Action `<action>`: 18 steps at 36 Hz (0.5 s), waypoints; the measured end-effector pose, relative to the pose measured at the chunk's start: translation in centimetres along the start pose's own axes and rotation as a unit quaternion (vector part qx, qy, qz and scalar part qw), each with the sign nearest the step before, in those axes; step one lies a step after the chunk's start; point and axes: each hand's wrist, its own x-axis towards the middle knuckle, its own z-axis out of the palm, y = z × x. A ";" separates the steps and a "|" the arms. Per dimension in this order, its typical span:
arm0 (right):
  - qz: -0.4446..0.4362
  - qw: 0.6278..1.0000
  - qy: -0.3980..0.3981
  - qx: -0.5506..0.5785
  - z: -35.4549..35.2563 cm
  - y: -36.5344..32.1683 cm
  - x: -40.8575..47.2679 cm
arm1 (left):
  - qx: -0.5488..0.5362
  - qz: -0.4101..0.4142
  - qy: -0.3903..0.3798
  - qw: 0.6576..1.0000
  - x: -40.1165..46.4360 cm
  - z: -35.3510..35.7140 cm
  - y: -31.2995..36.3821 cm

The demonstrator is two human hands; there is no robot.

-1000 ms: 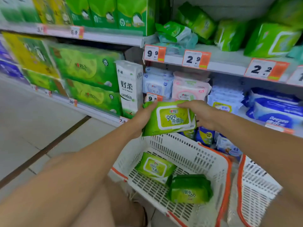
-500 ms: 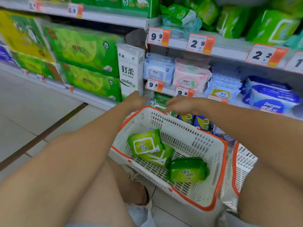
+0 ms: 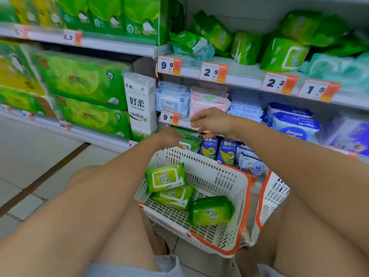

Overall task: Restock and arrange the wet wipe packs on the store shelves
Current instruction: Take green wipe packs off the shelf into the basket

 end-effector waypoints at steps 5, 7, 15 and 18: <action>-0.007 0.999 0.033 -0.005 -1.3 -0.5 1.1 | -0.090 0.016 0.034 0.995 0.5 0.3 1.1; 0.003 0.996 0.086 0.003 -2.2 0.0 1.8 | -0.120 0.031 0.043 0.991 1.0 0.2 1.9; -0.099 0.881 0.440 0.147 -12.7 1.1 3.7 | -0.265 0.184 0.165 0.932 5.3 -6.7 14.8; -0.157 0.830 0.516 0.144 -19.5 -0.4 4.7 | -0.278 0.248 0.187 0.909 7.7 -9.1 22.0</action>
